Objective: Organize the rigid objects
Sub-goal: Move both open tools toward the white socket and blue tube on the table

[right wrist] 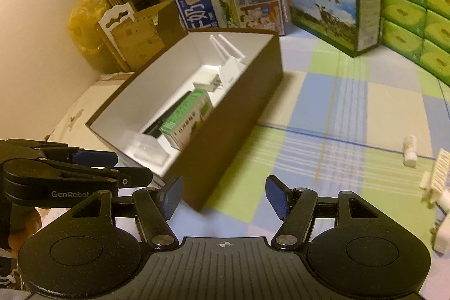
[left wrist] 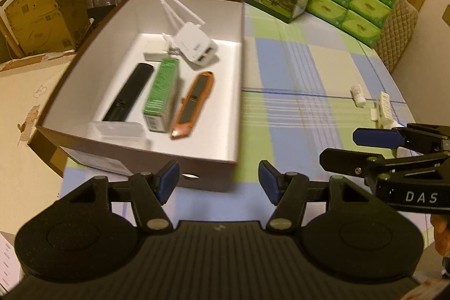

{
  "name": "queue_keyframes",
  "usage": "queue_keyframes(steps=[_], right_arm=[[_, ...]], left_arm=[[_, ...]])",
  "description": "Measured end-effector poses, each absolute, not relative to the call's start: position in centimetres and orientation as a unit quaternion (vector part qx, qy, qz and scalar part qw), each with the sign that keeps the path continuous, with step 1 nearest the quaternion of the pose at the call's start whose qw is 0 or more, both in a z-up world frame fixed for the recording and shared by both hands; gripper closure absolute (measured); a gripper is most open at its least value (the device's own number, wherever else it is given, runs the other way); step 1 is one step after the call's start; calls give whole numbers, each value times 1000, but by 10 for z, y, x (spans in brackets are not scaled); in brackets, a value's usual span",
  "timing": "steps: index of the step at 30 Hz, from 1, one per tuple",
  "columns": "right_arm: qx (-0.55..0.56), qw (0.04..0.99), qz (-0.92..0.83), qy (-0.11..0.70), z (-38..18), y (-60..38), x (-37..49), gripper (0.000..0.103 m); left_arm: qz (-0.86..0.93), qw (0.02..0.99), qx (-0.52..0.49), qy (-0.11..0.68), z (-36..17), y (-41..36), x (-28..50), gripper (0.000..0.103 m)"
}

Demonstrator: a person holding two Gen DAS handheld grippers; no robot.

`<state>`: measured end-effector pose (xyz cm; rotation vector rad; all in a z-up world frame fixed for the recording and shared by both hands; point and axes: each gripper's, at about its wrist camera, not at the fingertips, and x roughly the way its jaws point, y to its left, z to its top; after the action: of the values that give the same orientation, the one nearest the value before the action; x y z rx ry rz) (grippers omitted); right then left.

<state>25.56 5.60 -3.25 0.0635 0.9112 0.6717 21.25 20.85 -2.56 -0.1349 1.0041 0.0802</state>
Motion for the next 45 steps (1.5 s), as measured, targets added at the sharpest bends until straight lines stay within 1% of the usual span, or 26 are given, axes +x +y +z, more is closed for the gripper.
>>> queue_keyframes(steps=[10, 18, 28, 37, 41, 44, 45], right_arm=[[46, 835, 299, 459, -43, -18, 248, 41], [67, 842, 237, 479, -53, -88, 244, 41], [90, 861, 144, 480, -69, -177, 242, 41], [83, 870, 102, 475, -86, -222, 243, 42], [67, 883, 97, 455, -83, -233, 246, 45], [46, 890, 93, 444, -83, -240, 252, 52], [41, 892, 94, 441, -84, -243, 254, 53]], left_arm=[[13, 866, -58, 496, -39, 144, 218, 45], [-32, 862, -41, 504, -53, 87, 236, 46], [-94, 859, -24, 503, -71, 28, 262, 47], [-172, 845, -3, 507, -88, -31, 289, 46], [-198, 841, 7, 503, -94, -53, 299, 46], [-213, 839, 11, 500, -99, -67, 308, 46], [-219, 838, 11, 500, -102, -73, 312, 46]])
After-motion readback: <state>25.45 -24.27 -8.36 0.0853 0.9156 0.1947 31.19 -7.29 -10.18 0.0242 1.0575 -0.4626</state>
